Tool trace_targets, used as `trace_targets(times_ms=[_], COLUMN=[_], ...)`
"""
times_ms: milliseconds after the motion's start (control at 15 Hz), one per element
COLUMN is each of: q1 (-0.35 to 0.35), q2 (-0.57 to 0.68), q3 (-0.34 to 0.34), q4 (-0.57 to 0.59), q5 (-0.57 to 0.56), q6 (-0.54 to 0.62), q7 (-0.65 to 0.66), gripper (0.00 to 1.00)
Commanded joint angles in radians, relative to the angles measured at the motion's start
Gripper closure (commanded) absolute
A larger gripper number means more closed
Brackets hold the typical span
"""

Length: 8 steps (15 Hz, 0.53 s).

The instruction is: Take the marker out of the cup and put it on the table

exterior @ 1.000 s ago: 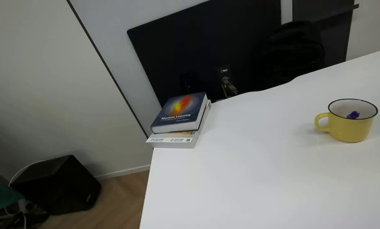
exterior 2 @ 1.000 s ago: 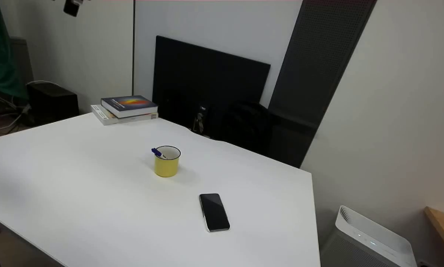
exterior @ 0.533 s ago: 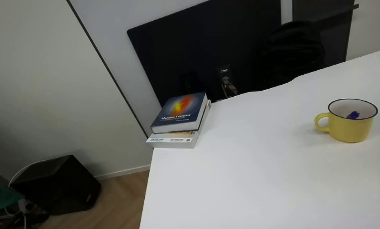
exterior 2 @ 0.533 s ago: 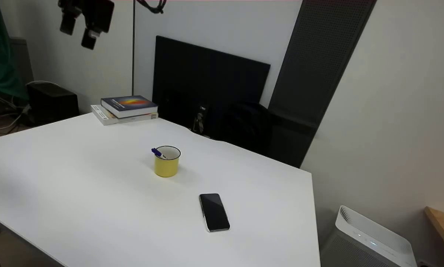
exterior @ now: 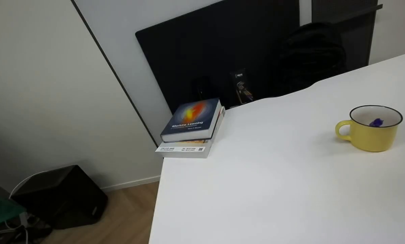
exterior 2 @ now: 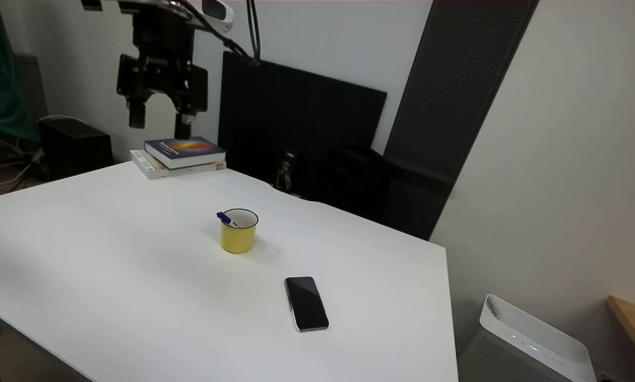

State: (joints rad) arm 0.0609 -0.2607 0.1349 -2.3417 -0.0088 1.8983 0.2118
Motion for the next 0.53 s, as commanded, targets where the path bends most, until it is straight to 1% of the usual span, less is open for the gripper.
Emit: trace_targets(times_ms=[0, 133, 200, 267, 333, 467], q1=[0.002, -0.003, -0.004, -0.005, 0.003, 0.003], q2=[-0.054, -0.048, -0.043, -0.035, -0.018, -0.018], q3=[0.013, 0.015, 0.015, 0.014, 0.006, 0.006], q4=[-0.124, -0.162, -0.172, -0.174, -0.151, -0.165], q5=[-0.126, -0.179, -0.197, -0.199, -0.173, -0.180], q6=[0.172, 0.244, 0.258, 0.245, 0.234, 0.239], q7=[-0.001, 0.013, 0.016, 0.019, -0.005, -0.005], gripper=[0.00, 0.00, 0.00, 0.00, 0.00, 0.00])
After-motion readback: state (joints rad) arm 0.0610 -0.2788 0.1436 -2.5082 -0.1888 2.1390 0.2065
